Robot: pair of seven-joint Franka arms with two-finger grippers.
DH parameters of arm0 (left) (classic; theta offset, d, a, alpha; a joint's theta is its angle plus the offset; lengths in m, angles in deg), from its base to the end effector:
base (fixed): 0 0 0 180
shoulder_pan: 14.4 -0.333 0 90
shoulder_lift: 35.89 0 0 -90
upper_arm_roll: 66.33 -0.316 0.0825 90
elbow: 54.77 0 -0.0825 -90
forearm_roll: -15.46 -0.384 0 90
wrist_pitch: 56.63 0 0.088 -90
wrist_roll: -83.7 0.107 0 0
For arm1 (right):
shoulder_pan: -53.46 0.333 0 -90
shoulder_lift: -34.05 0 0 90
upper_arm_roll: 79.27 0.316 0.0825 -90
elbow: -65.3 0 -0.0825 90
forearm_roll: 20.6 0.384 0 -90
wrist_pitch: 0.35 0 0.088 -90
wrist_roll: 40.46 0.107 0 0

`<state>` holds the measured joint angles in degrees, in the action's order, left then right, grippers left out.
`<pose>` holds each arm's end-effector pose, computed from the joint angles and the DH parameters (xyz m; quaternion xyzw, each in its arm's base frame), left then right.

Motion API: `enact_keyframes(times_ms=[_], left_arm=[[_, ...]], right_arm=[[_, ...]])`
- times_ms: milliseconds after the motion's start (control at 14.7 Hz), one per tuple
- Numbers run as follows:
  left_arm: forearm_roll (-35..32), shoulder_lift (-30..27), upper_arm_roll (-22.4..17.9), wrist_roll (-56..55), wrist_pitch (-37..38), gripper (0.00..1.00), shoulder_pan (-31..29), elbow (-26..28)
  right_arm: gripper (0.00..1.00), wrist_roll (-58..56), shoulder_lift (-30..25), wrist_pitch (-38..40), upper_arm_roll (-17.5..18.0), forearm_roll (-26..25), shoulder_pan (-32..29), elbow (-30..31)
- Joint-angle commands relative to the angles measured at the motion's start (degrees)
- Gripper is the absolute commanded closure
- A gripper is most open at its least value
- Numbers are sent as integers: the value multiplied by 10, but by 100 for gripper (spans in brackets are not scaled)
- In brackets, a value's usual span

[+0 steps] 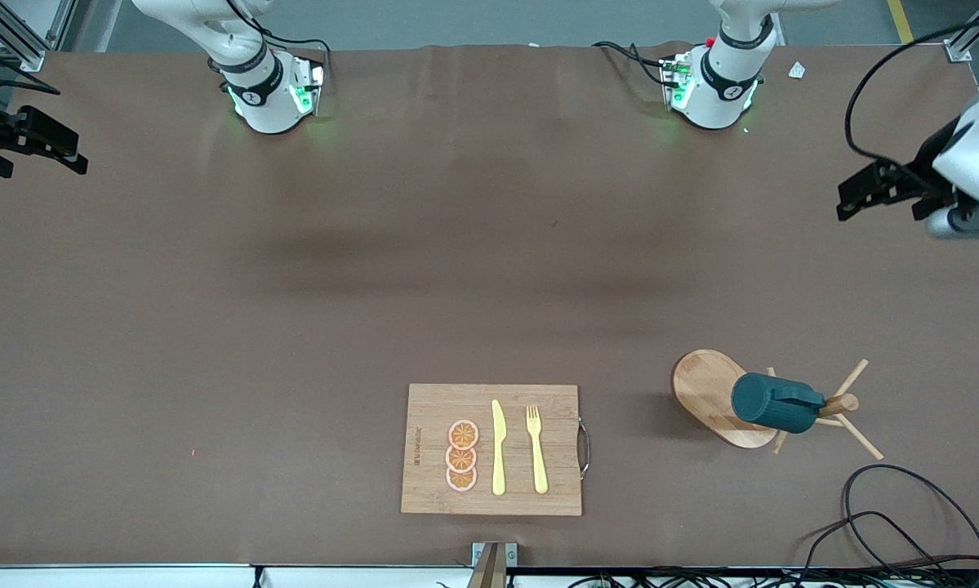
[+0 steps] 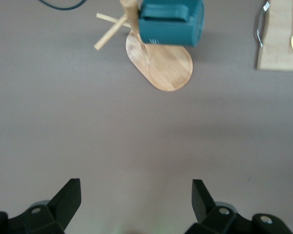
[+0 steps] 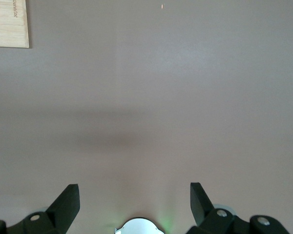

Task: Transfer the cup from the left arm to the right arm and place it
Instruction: 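Reach the left gripper toward the teal mug on the mug tree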

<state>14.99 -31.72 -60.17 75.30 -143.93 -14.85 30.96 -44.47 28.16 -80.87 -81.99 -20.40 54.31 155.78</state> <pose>0.5695 -0.0537 0.6147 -0.9995 -0.0236 0.0223 0.0030 0.5041 -0.0175 0.6611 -0.9992 -0.0191 0.0353 0.0060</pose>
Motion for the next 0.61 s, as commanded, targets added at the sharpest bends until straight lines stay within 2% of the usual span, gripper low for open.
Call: enact_keyframes(times_ms=[0, 273, 545], left_arm=[[2, 58, 2, -72, 1, 0, -2, -75], [27, 98, 2, -220, -51, 0, -2, -85], [28, 121, 2, -314, -103, 0, -3, -82]], right_arm=[[0, -7, -2, 2, -1, -8, 3, 1], [0, -7, -2, 2, -1, -8, 3, 1], [0, -7, -2, 2, -1, -8, 3, 1]])
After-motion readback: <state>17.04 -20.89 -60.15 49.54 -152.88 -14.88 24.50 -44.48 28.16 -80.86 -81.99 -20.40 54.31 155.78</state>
